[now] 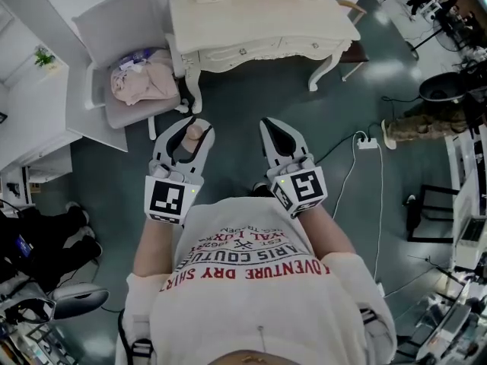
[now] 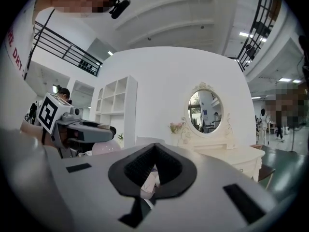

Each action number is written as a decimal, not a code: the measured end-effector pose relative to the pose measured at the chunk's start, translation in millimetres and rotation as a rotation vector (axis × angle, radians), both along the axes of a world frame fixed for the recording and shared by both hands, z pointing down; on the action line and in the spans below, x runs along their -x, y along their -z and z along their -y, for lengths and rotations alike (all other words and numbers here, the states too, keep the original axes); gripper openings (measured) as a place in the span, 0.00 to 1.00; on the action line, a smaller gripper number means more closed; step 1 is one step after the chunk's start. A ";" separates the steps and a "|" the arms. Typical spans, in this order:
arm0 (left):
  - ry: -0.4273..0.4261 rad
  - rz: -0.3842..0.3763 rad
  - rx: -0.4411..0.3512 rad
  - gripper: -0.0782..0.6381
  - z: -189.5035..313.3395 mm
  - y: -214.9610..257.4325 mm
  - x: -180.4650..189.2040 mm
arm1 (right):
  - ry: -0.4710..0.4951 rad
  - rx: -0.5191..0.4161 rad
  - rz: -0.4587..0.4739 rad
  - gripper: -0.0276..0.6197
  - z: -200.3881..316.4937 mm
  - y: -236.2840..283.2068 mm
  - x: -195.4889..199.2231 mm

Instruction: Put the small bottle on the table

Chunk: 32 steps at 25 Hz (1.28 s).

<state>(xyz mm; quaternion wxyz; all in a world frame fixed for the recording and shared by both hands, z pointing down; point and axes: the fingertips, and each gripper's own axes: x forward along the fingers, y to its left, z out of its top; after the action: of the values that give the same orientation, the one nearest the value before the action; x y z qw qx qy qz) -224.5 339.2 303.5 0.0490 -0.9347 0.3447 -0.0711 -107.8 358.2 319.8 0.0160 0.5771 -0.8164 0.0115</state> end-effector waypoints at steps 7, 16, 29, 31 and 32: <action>0.023 0.006 0.027 0.30 16.1 -8.0 -18.7 | 0.018 0.007 0.019 0.04 18.5 -3.5 -22.8; 0.116 0.014 0.038 0.30 82.9 -20.7 -74.8 | 0.104 0.004 0.007 0.04 89.3 -17.0 -81.6; 0.274 0.003 0.063 0.30 228.8 -25.9 -206.7 | 0.256 0.023 0.001 0.04 247.5 -15.1 -217.4; 0.289 0.006 0.063 0.30 248.6 -27.4 -224.2 | 0.272 0.025 0.000 0.04 268.9 -15.5 -233.4; 0.296 0.007 0.065 0.30 258.0 -28.2 -231.8 | 0.279 0.027 0.001 0.04 278.9 -15.8 -240.5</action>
<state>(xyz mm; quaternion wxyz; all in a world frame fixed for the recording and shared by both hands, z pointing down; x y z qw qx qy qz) 7.3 81.2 331.6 0.0092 -0.8745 0.4760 -0.0920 132.8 79.3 335.6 0.0249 0.4578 -0.8885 0.0205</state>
